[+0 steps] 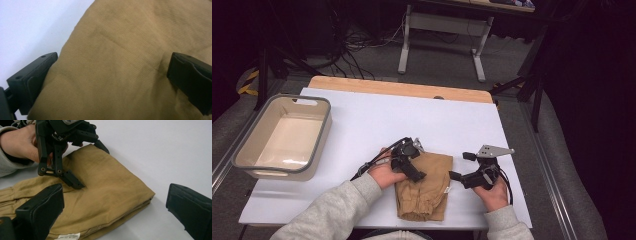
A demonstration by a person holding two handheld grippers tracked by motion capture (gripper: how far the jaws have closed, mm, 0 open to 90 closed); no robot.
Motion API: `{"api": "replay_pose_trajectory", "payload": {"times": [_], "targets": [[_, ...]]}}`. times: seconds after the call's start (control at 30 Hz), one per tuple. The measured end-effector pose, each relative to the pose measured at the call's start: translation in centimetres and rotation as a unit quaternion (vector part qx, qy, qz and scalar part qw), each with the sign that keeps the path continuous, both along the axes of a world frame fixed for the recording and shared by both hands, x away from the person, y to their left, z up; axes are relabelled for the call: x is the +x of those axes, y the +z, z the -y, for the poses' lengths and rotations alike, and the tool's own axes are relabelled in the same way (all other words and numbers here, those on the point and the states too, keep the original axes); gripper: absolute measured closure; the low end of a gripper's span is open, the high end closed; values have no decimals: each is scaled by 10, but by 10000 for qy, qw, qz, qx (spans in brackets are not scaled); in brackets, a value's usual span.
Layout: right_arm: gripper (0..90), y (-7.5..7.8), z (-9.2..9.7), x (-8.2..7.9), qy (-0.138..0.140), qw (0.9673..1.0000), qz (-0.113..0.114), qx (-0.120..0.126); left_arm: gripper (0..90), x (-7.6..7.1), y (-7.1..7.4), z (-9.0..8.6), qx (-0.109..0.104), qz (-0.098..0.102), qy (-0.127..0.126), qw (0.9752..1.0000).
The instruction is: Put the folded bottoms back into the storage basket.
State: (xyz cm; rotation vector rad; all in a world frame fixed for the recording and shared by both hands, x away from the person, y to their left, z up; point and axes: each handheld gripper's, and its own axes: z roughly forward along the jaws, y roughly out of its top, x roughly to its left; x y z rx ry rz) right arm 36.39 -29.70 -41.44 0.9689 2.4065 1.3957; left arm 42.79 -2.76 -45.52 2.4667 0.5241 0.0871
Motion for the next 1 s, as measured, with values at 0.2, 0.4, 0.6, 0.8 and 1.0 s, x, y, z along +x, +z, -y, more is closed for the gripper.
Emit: {"api": "replay_pose_trajectory", "payload": {"times": [0.2,0.4,0.6,0.8,1.0], "targets": [[21,0,1,0,7,10000,-24,64,0,-2,-1,1,12,68,5,10000],[22,0,1,0,8,10000,-24,70,1,-3,-1,1,82,115,2,9999],[22,1,1,1,26,9999,-44,159,126,-9,5,3,139,131,-135,9997],[22,2,4,1,10,9996,-36,279,498,-22,10,4,16,65,-438,9990],[22,2,4,1,56,9994,-49,333,758,-27,11,6,-94,-155,-416,9990]]}}
